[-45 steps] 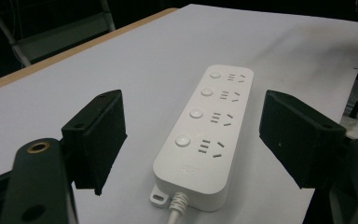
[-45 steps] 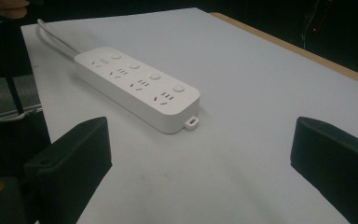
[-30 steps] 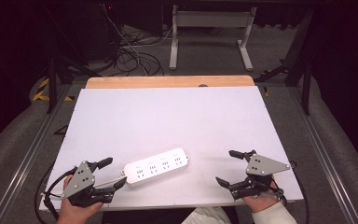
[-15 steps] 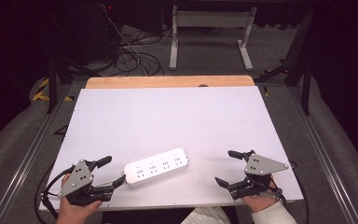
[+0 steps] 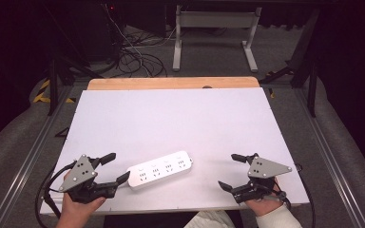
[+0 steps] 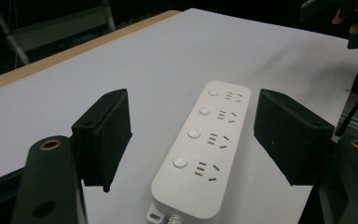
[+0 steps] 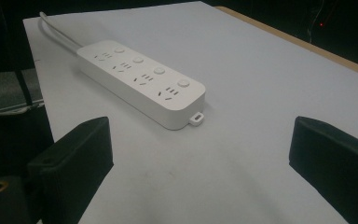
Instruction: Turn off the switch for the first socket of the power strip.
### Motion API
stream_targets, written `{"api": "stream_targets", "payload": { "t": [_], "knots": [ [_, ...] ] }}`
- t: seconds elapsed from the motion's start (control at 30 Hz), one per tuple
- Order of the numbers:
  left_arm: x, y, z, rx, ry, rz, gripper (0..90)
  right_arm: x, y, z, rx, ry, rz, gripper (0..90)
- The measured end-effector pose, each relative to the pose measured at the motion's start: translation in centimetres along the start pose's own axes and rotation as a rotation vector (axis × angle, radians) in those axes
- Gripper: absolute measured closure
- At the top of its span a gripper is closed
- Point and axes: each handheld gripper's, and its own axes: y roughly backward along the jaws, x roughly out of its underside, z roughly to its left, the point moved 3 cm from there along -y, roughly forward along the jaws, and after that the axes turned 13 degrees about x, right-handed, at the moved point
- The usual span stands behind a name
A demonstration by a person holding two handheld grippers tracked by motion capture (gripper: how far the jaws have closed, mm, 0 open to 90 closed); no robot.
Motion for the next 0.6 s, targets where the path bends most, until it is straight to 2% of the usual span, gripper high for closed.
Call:
{"api": "stream_targets", "payload": {
  "t": [0.1, 0.6],
  "knots": [
    [-0.4, -0.4, 0.1, 0.005, 0.009, -0.005, 27.7, 0.0, 0.0, 0.0, -0.001, 0.001, -0.001, 6.5],
    [-2.1, -3.1, 0.3, 0.056, -0.013, 0.048, 28.0, 0.0, -0.1, 0.0, -0.008, 0.003, -0.002, 6.5]
  ]
}}
